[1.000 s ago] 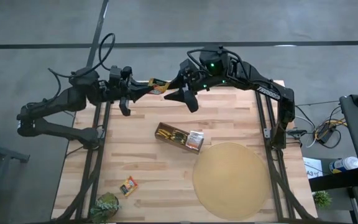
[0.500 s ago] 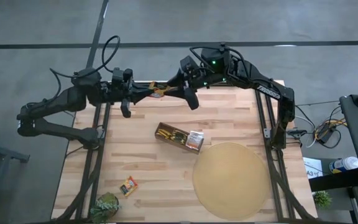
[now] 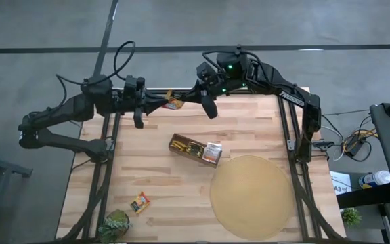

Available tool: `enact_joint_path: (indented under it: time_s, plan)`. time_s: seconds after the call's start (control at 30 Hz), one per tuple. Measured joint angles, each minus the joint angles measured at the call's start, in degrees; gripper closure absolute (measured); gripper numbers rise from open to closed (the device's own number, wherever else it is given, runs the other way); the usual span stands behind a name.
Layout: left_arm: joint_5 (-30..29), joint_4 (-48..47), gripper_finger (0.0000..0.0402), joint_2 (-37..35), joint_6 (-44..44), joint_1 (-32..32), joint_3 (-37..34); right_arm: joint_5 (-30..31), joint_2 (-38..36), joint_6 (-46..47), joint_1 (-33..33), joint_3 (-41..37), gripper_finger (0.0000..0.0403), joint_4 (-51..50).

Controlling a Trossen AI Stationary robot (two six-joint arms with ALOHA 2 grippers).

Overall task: Pick & Place Tea
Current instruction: Put the orange tea bag into the left section of the wooden organizer

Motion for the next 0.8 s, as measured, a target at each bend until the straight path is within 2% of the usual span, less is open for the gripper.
enact_joint_path:
  time_s: [0.23,0.37,0.47,0.8]
  plan:
    - [-0.2,-5.5,0.0294,-0.2,-1.7,0.0,0.0,0.1,0.0,-1.5,-0.9,-3.5,0.0395,-3.5]
    - [-0.3,-6.9,0.0249,-0.2,-0.4,0.0,0.0,3.0,0.0,-2.7,-1.1,-8.3,0.0395,-3.8]
    - [-0.4,-7.9,0.0236,-0.6,-0.2,0.0,0.0,6.9,0.0,-2.9,-1.1,-12.5,0.0395,-3.9]
    - [-2.0,-9.0,0.0235,-1.8,0.5,0.0,0.0,22.7,0.0,0.7,1.9,-24.6,0.0395,-1.7]
